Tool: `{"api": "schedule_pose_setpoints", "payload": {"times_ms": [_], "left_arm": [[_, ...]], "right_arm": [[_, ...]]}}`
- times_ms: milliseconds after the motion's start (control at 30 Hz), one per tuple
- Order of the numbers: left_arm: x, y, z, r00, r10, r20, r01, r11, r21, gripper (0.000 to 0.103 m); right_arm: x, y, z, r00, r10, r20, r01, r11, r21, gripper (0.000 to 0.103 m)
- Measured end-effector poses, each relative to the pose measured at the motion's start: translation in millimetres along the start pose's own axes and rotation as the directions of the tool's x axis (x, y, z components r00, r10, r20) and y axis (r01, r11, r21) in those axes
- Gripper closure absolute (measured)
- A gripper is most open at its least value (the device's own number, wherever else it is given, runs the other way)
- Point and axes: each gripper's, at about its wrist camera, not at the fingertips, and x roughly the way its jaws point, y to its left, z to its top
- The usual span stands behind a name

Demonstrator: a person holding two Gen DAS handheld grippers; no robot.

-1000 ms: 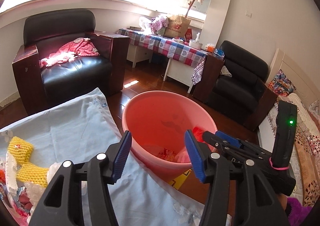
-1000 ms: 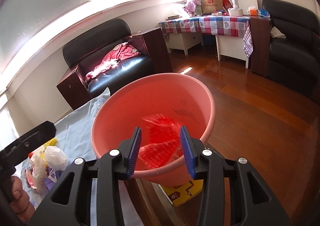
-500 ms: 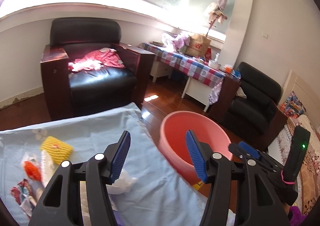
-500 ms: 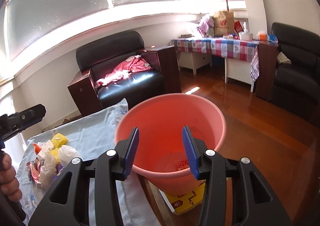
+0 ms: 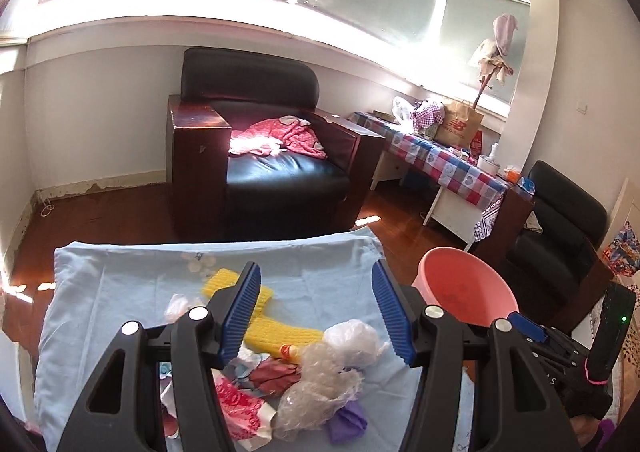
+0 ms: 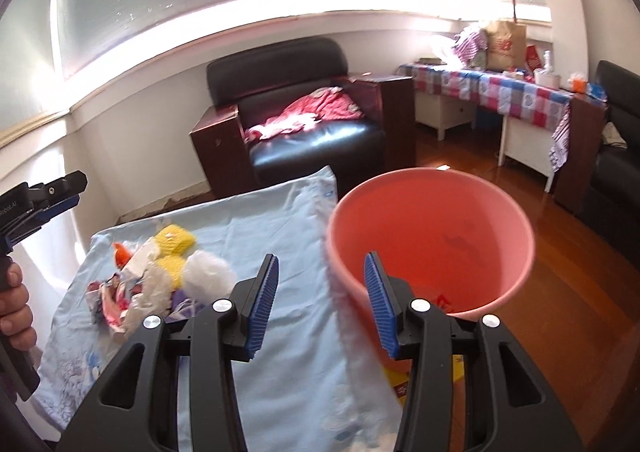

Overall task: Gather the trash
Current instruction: 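Grasp the crumpled clear plastic bag with the left gripper while the right grasps the purple glove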

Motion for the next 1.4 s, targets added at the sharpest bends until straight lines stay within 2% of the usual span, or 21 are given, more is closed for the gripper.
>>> {"api": "schedule_pose_setpoints", "payload": {"times_ms": [133,333,500,667,767,933,967,1033,1167,1400], "left_arm": [[-11.8,18.5,-11.2,1.000,0.023,-0.012,-0.023,1.000,0.003,0.046],[-13.3,25.0,-34.7,0.998,0.001,-0.070,0.001,1.000,0.027,0.047],[3.3,8.6,-58.3,0.987,-0.047,-0.155,0.057,0.997,0.059,0.047],[25.6,-6.4,-78.0,0.972,-0.066,-0.225,0.093,0.989,0.111,0.050],[37.2,-9.6,-87.2,0.966,-0.055,-0.254,0.092,0.987,0.135,0.053],[51.1,-0.9,-95.4,0.958,-0.026,-0.287,0.064,0.990,0.122,0.055],[52.6,1.7,-96.7,0.956,-0.024,-0.293,0.060,0.991,0.117,0.057],[54.2,6.2,-98.4,0.953,-0.020,-0.302,0.056,0.992,0.113,0.071],[53.0,10.6,-99.9,0.951,-0.039,-0.307,0.073,0.992,0.099,0.083],[39.2,12.9,-94.3,0.962,-0.061,-0.268,0.086,0.993,0.081,0.090]], "right_arm": [[6.6,20.5,-5.1,0.999,0.013,-0.034,-0.014,0.999,-0.030,0.057],[14.8,36.3,-11.5,0.994,0.056,-0.092,-0.060,0.997,-0.051,0.057],[24.9,51.4,-19.8,0.980,0.112,-0.164,-0.123,0.991,-0.057,0.057],[29.1,66.4,-28.7,0.968,0.143,-0.208,-0.165,0.982,-0.090,0.057],[31.0,74.2,-33.2,0.956,0.171,-0.236,-0.199,0.975,-0.097,0.057],[34.3,88.5,-40.9,0.939,0.204,-0.277,-0.245,0.962,-0.120,0.057],[35.2,91.4,-42.3,0.935,0.208,-0.286,-0.252,0.960,-0.125,0.057],[37.5,96.1,-44.1,0.929,0.217,-0.301,-0.265,0.956,-0.129,0.057],[40.5,102.5,-46.8,0.918,0.229,-0.324,-0.284,0.949,-0.133,0.057],[48.3,110.5,-49.1,0.902,0.244,-0.356,-0.306,0.944,-0.128,0.057]]}}
